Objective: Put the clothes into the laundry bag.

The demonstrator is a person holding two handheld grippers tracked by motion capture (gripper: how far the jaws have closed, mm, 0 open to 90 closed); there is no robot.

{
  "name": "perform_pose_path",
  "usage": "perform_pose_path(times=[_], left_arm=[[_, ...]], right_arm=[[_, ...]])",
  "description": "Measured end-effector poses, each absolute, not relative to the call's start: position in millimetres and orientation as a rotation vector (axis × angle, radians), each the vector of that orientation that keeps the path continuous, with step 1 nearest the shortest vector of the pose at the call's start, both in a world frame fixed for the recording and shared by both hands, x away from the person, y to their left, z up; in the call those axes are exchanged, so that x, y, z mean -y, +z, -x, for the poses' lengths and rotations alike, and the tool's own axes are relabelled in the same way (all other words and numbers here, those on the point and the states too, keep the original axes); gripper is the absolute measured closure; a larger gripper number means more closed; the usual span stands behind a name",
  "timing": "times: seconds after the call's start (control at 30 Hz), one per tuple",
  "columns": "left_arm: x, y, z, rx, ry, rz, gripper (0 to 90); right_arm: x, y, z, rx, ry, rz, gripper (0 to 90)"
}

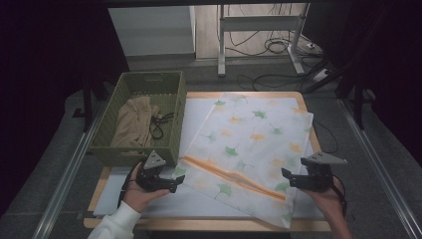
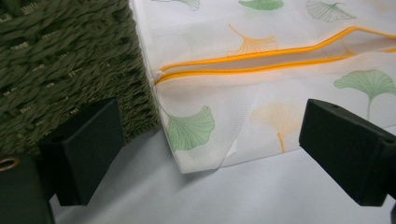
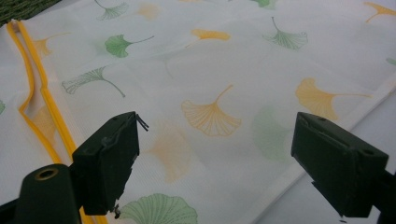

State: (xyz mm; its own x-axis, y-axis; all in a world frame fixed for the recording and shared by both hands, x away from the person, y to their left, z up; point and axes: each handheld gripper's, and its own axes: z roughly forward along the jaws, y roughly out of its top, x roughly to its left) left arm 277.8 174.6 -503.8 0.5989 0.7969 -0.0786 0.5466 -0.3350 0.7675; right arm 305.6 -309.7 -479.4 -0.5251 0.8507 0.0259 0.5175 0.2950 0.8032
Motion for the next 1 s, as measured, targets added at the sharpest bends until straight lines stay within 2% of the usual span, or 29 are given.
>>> perform_pose_path(times=[0.33, 1.0], left_arm=[[-173.2, -504.4, -284.4, -1.057, 0.421, -2.012, 8.6], [-177.7, -499.3, -277.0, -1.116, 0.426, -1.976, 14.8]], right_arm=[[318.8, -487.8, -305.7, -2.191, 1.096, -1.258, 16.4], [301.9, -468.2, -314.3, -2.197, 1.106, -1.247, 20.0]])
